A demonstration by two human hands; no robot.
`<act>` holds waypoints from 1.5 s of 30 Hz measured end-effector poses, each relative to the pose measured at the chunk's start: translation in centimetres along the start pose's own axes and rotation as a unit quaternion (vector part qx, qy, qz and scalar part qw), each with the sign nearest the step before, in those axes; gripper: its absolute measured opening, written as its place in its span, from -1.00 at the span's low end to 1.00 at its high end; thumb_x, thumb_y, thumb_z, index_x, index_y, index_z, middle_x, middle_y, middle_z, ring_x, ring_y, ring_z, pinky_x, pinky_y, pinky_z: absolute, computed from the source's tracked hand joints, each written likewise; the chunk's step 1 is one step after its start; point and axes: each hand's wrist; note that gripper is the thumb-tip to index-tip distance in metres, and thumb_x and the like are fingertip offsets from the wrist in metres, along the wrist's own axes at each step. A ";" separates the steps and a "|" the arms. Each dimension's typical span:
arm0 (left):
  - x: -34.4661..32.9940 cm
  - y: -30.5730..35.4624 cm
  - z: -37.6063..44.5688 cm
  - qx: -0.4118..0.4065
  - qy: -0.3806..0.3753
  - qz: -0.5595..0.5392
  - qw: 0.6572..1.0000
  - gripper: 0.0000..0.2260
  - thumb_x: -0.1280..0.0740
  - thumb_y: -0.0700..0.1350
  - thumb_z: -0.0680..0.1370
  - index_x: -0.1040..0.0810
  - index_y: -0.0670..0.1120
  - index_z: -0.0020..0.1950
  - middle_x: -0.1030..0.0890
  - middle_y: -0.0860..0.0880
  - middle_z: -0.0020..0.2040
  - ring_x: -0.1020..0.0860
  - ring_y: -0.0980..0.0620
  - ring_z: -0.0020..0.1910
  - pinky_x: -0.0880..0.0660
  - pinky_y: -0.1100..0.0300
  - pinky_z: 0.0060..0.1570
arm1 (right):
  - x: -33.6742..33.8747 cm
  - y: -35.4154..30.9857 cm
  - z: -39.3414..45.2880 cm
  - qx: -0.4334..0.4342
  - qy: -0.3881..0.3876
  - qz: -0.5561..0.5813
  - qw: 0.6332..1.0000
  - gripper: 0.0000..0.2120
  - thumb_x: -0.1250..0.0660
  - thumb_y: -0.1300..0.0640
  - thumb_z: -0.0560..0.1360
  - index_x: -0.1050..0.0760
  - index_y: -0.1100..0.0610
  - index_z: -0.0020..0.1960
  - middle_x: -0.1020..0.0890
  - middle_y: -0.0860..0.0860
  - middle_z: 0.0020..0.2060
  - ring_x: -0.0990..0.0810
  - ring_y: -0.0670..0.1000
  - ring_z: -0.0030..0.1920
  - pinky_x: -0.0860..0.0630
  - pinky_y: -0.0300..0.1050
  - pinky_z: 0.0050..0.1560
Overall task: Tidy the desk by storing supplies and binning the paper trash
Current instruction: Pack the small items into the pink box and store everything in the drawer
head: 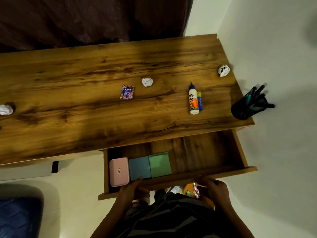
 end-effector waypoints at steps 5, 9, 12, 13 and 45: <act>-0.1 0.3 -0.2 0.008 0.000 0.009 1.000 -0.50 -0.32 0.16 0.62 -0.75 -0.25 -0.16 -0.76 -0.19 -0.16 -0.70 -0.09 -0.16 -0.48 0.18 -0.26 | -0.2 -1.4 -0.9 0.048 0.001 -0.070 0.996 -0.86 -0.44 0.10 0.49 -0.71 0.16 -0.13 -0.75 0.05 -0.24 -0.76 0.06 -0.23 -0.67 0.16 0.04; -0.6 1.2 -1.1 -0.016 -0.001 0.031 0.999 -0.52 -0.29 0.15 0.64 -0.72 -0.27 -0.06 -0.75 -0.19 -0.21 -0.68 -0.03 -0.34 -0.45 0.28 -0.43 | -0.2 -3.2 -1.3 0.115 0.012 -0.177 0.977 -0.73 -0.46 -0.03 0.50 -0.67 0.17 -0.21 -0.72 0.01 -0.38 -0.71 0.02 -0.42 -0.67 0.03 -0.17; -1.7 2.6 -1.7 -0.100 0.002 0.046 0.994 -0.61 -0.31 0.10 0.64 -0.73 -0.21 0.00 -0.76 -0.14 -0.18 -0.70 -0.03 -0.24 -0.56 0.15 -0.17 | -0.1 -5.1 -0.9 0.153 0.035 -0.242 0.957 -0.63 -0.45 -0.15 0.49 -0.63 0.15 -0.26 -0.66 0.01 -0.49 -0.66 -0.03 -0.46 -0.62 -0.04 -0.21; -2.3 3.4 -1.9 -0.126 -0.004 0.043 0.991 -0.63 -0.31 0.09 0.64 -0.72 -0.19 0.02 -0.76 -0.13 -0.15 -0.71 -0.07 -0.19 -0.56 0.08 -0.08 | -0.1 -5.9 -0.4 0.167 0.041 -0.246 0.954 -0.67 -0.45 -0.15 0.49 -0.64 0.11 -0.24 -0.67 0.00 -0.48 -0.66 -0.03 -0.43 -0.64 -0.01 -0.19; -20.3 27.4 5.9 -0.353 0.198 0.302 0.863 -0.61 -0.53 0.19 0.44 -0.71 -0.03 0.13 -0.71 0.03 -0.03 -0.60 0.12 -0.13 -0.34 0.30 -0.37 | -5.2 -23.5 13.5 0.294 0.104 -0.224 0.923 -0.81 -0.44 0.01 0.53 -0.65 0.14 -0.04 -0.68 0.02 -0.21 -0.65 -0.03 -0.24 -0.57 -0.13 -0.29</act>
Point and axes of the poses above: each hand's wrist, its own z-axis towards the middle knuckle, its own x-axis out of the back of the hand, y = z × x
